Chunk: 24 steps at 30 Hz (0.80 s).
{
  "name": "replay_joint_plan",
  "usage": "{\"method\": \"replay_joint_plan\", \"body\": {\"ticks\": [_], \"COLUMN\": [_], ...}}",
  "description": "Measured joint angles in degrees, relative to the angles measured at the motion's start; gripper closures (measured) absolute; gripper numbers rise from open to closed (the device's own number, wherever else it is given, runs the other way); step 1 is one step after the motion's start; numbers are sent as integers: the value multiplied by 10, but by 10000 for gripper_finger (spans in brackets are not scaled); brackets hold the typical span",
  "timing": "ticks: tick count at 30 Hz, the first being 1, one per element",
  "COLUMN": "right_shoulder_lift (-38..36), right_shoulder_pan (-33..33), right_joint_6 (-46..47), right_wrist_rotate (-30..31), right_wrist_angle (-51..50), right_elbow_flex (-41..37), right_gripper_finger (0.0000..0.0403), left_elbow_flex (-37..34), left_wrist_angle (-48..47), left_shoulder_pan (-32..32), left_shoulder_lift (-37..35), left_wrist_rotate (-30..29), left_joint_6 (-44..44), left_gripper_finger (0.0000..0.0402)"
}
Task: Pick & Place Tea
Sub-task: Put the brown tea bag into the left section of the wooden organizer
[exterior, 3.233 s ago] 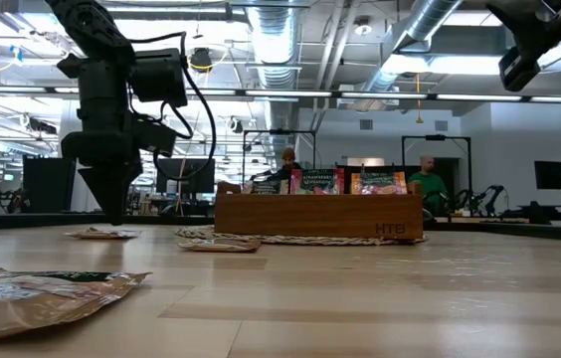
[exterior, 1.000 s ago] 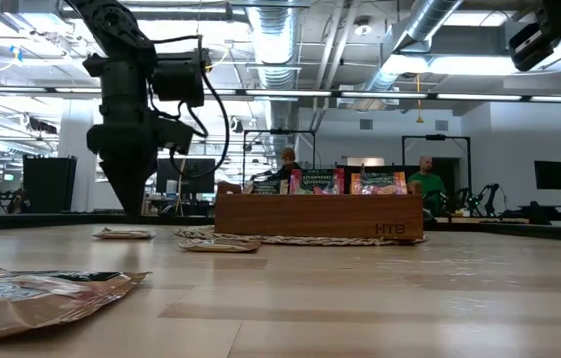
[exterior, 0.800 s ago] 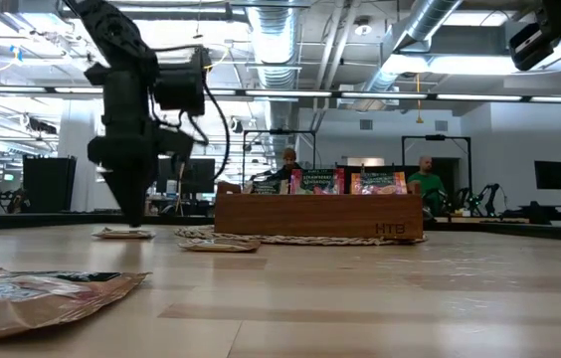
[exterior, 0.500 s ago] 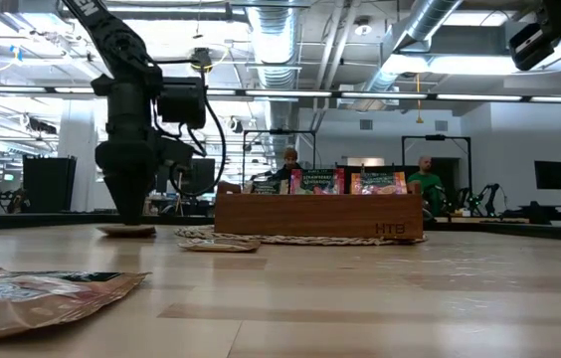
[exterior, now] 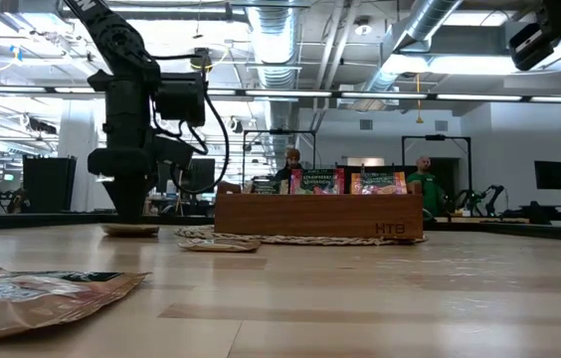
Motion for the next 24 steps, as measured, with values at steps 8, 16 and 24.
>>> {"method": "replay_joint_plan", "body": {"ticks": [8, 16, 24], "right_shoulder_lift": [0, 0, 0], "right_shoulder_pan": [0, 0, 0], "right_joint_6": [0, 0, 0], "right_wrist_rotate": [0, 0, 0], "right_wrist_angle": [0, 0, 0], "right_elbow_flex": [0, 0, 0], "right_gripper_finger": [269, 269, 269], "left_elbow_flex": [2, 17, 23], "left_wrist_angle": [-3, -19, -61], "left_shoulder_pan": [-1, -2, -4], "left_shoulder_lift": [-15, -29, -31], "left_wrist_rotate": [-5, 2, -3], "left_joint_6": [-12, -15, -25], "left_gripper_finger": [401, 401, 401]}}
